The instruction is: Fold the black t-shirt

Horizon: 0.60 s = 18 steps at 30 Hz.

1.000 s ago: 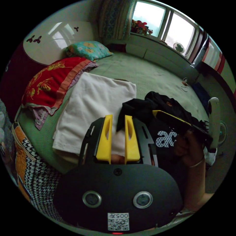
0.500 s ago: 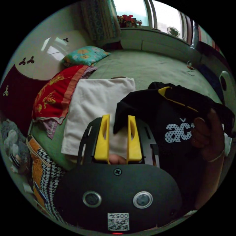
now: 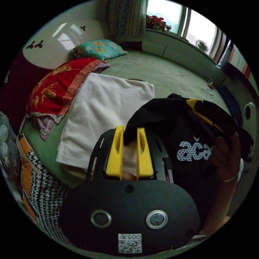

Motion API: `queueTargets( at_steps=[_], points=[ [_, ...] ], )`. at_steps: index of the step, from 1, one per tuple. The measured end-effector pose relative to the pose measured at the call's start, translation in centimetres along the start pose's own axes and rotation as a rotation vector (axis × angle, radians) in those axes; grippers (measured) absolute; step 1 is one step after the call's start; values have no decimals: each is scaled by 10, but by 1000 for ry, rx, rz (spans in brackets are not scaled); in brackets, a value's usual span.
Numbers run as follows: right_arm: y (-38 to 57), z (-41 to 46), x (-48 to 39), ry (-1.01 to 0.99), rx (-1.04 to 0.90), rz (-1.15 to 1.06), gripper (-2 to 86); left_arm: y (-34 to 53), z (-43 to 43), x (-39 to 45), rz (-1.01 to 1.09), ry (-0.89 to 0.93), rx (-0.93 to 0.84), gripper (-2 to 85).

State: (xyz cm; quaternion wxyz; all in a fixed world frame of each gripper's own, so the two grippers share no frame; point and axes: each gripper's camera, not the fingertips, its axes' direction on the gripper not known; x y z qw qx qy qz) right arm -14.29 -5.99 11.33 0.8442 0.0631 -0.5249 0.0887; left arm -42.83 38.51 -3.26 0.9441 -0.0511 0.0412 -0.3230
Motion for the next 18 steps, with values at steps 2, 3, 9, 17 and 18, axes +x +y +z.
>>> queueTargets(
  at_steps=[2, 3, 9, 17, 18],
  points=[
    [-3, 1, 1, 0, -1, 8, -9, 0, 0, -10, -15, 26, 2, 66],
    [-4, 1, 1, 2, -3, 9, -9, 0, 1, -13, -17, 40, 4, 59],
    [-15, 8, -10, 16, -10, -10, -9, 0, -1, -42, -8, 169, 30, 15],
    [-60, 22, -71, 28, 11, -128, -9, 5, -14, -78, -7, 261, 90, 9],
    [-69, 26, -84, 33, 11, -161, -9, 5, -14, -81, -11, 263, 93, 9]
  ],
)
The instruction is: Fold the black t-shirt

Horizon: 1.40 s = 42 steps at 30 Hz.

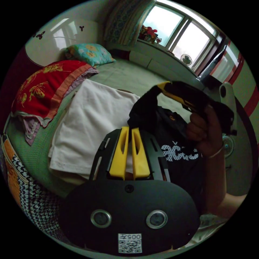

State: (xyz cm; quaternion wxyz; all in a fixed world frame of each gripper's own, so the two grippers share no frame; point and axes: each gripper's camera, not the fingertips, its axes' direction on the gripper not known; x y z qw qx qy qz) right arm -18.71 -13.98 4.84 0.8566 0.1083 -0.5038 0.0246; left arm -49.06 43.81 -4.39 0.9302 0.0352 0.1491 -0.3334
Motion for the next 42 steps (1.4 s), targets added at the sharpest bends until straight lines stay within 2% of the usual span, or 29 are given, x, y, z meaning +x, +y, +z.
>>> queueTargets(
  at_steps=[13, 18, 20, 23, 25, 30, 33, 38, 42],
  points=[
    [-63, 73, -103, 44, -161, -278, -6, 13, -33, -62, -99, 116, 88, 9],
    [-67, 117, -110, 84, -378, -350, 39, 16, -32, -80, -135, 156, 55, 9],
    [-74, 110, -103, 90, -359, -318, 54, 17, -29, -86, -151, 144, 30, 9],
    [-84, 63, -92, -69, -212, -272, 63, 17, -29, -93, -163, 143, 16, 9],
    [-82, 41, -85, -93, -177, -289, 66, 17, -29, -97, -169, 156, 14, 9],
    [-51, 42, -46, 135, -321, -256, 30, 17, -32, -99, -172, 157, 12, 10],
    [-34, 56, -27, 152, -387, -198, 17, 18, -34, -97, -175, 148, 12, 10],
    [-38, 65, -22, 270, -322, -91, -8, 19, -41, -94, -178, 112, -9, 8],
    [-53, 55, -33, 402, -271, -105, -9, 21, -50, -94, -203, 70, -10, 6]
  ],
)
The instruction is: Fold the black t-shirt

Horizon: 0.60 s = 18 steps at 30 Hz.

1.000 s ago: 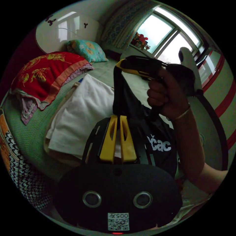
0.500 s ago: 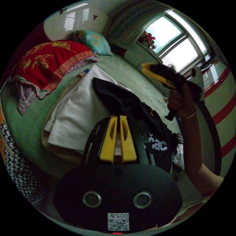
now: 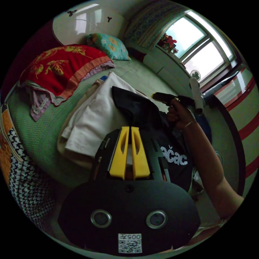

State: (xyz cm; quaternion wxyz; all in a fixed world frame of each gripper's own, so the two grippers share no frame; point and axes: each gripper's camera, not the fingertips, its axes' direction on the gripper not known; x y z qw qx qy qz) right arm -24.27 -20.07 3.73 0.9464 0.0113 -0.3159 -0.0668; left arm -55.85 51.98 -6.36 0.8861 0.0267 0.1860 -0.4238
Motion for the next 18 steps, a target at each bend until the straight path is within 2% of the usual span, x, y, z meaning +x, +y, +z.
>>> queueTargets(
  at_steps=[4, 10, 12, 14, 18],
  points=[
    [21, -47, 0, 119, 101, -13, -10, 3, -9, 6, -4, 0, 22, 4],
    [123, -103, 43, 126, 133, 153, -9, 12, -38, 25, -45, -179, 151, 0],
    [167, -109, 69, 160, 85, 193, -9, 14, -40, 30, -43, -159, 172, -1],
    [196, -119, 92, 181, 67, 207, -8, 14, -32, 41, -13, -58, 158, -2],
    [249, -165, 160, 311, 122, 268, 4, 10, -12, 67, 53, 91, 147, -3]
  ],
)
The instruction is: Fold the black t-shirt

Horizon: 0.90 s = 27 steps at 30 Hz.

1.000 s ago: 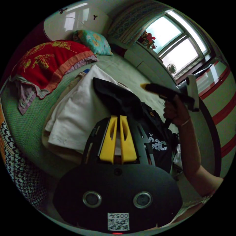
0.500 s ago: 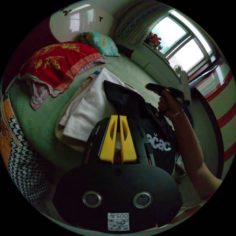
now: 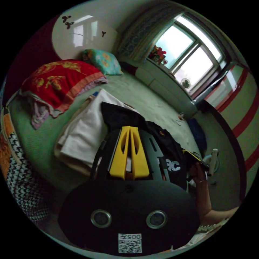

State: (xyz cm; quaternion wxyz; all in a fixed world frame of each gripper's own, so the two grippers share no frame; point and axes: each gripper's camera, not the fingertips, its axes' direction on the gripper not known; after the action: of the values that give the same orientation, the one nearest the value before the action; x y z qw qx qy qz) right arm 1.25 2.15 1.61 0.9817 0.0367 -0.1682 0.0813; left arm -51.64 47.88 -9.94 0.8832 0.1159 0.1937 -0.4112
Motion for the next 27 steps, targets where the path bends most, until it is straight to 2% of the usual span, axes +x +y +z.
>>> queueTargets(
  at_steps=[5, 13, 16, 18, 22, 27],
  points=[
    [0, -22, 100, 81, -36, 113, 35, -4, 45, 45, 91, 89, -98, -5],
    [-7, -6, 175, 251, -169, 223, 39, -4, 106, 100, 194, 7, -264, -5],
    [4, -7, 170, 229, -193, 148, 87, -4, 112, 114, 212, 12, -258, -4],
    [13, 0, 152, 291, -227, 10, 124, -5, 114, 121, 216, 32, -252, -4],
    [17, 10, 130, 351, -268, -110, 128, -3, 118, 130, 233, 17, -263, -4],
    [12, 9, 136, 495, -303, 2, -3, -2, 115, 124, 201, 7, -262, -5]
  ],
)
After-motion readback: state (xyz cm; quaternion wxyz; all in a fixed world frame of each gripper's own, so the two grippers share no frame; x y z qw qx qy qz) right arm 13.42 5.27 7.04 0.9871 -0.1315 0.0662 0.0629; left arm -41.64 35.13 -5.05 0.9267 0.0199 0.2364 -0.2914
